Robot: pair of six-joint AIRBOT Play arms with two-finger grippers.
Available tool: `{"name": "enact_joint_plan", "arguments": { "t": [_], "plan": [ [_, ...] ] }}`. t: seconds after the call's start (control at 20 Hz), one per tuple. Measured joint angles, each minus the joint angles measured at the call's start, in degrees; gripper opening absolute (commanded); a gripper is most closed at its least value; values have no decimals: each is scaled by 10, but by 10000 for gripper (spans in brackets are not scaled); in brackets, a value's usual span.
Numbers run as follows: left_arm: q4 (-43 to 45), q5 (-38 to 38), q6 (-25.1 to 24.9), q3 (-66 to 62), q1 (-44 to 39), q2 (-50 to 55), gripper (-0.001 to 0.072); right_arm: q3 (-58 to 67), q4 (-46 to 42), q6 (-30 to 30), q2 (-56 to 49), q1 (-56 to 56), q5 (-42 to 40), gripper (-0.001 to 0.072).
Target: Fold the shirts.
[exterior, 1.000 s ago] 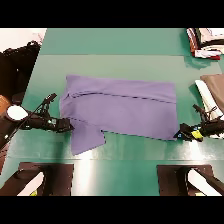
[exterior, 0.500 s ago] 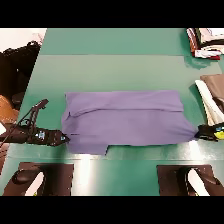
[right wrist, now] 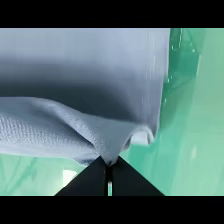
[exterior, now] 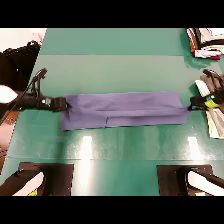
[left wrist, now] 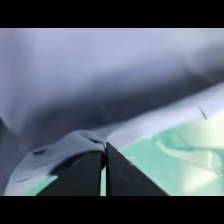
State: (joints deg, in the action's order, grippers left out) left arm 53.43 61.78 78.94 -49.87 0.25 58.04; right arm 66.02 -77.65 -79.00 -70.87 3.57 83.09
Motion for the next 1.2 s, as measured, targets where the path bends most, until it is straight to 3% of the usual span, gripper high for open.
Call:
{"name": "enact_joint_plan", "arguments": {
  "t": [0.35, 0.4, 0.45, 0.5, 0.55, 0.6, 0.85, 0.9, 0.95, 1.0, 1.1, 1.2],
  "plan": [
    [-6, -63, -34, -136, 0, 208, 30, 158, 37, -18, -181, -17, -16, 31],
    [-10, -71, -35, -146, 0, 223, 34, 177, 46, -19, -200, -16, -17, 193],
    [-13, -76, -37, -153, 0, 233, 297, 194, 53, -19, -216, -16, -17, 426],
    [-16, -81, -38, -159, 0, 240, 597, 210, 59, -19, -230, -15, -17, 515],
    [-20, -84, -38, -162, 0, 245, 675, 223, 62, -19, -241, -15, -17, 514],
    [-22, -83, -38, -166, 1, 250, 600, 232, 66, -19, -250, -14, -17, 515],
    [-26, -22, -39, -203, 5, 258, 599, 252, 74, 7, -267, 12, 24, 514],
    [-27, -3, -39, -211, 5, 258, 500, 250, 75, 16, -268, 24, 38, 513],
    [-27, 13, -39, -217, 5, 258, 193, 247, 76, 23, -268, 36, 50, 513],
    [-28, 24, -39, -222, 5, 259, 25, 238, 83, 31, -269, 50, 59, 513],
    [-30, 42, -42, -228, 5, 259, 29, 210, 109, 49, -269, 82, 68, 514],
    [-33, 50, -42, -231, 5, 259, 29, 173, 137, 67, -270, 114, 62, 622]
  ]
}}
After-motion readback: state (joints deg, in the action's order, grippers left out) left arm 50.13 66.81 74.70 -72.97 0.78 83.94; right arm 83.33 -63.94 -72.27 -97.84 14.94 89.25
